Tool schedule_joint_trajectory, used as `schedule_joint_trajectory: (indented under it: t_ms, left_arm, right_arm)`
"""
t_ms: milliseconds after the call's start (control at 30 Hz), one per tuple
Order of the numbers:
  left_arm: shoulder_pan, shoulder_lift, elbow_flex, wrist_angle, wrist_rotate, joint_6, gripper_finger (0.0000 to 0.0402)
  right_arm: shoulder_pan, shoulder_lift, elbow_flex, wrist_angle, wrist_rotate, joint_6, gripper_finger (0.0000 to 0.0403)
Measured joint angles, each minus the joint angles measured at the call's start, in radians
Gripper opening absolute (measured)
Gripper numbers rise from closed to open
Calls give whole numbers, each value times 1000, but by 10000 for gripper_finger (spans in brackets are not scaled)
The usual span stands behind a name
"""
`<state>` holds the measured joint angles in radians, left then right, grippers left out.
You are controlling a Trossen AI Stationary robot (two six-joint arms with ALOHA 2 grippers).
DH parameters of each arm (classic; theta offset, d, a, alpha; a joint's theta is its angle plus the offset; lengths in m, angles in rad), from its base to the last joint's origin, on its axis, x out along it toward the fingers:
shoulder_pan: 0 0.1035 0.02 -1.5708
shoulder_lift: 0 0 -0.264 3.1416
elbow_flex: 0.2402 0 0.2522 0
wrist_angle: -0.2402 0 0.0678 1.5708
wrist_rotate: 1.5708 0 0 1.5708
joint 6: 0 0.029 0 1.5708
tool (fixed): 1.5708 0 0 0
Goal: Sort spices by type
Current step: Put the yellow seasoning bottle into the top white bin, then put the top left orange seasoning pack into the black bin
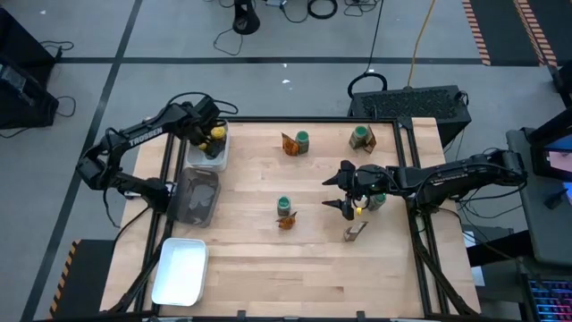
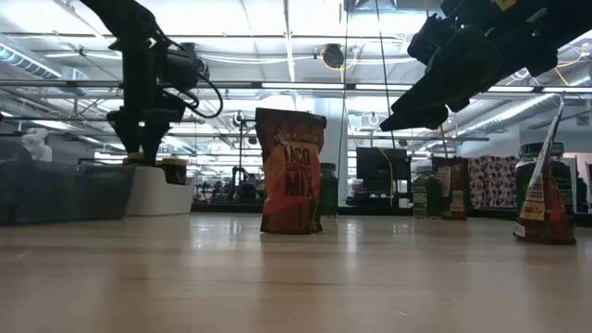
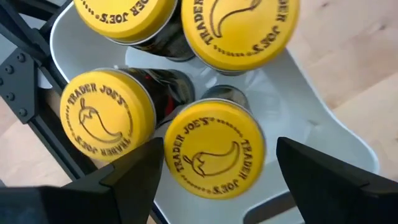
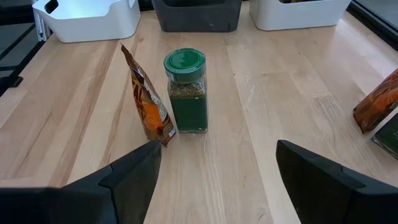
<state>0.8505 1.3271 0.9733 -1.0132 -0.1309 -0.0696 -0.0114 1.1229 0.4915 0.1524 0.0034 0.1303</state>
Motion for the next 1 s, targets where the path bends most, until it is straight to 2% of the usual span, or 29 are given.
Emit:
schedule_joint_trajectory:
  t_ms: [267, 533, 633, 733, 833, 1000]
  left_arm:
    - [0, -87, 4, -13, 19, -2, 315]
    - [-14, -148, 109, -110, 26, 0, 316]
    - [-55, -168, 143, -96, 81, 38, 316]
    - [-125, -173, 149, -41, 143, 74, 316]
    - [-206, -166, 150, 47, 157, 118, 316]
    - [-306, -106, 150, 305, 160, 260, 316]
  right_arm:
    - [0, 0, 0, 0, 0, 5, 299]
    - [0, 0, 0, 1, 0, 8, 299]
    - [0, 0, 0, 1, 0, 8, 299]
    - [0, 0, 0, 2, 0, 8, 299]
    - [0, 0, 0, 2, 0, 8, 299]
    - [0, 0, 0, 2, 0, 8, 299]
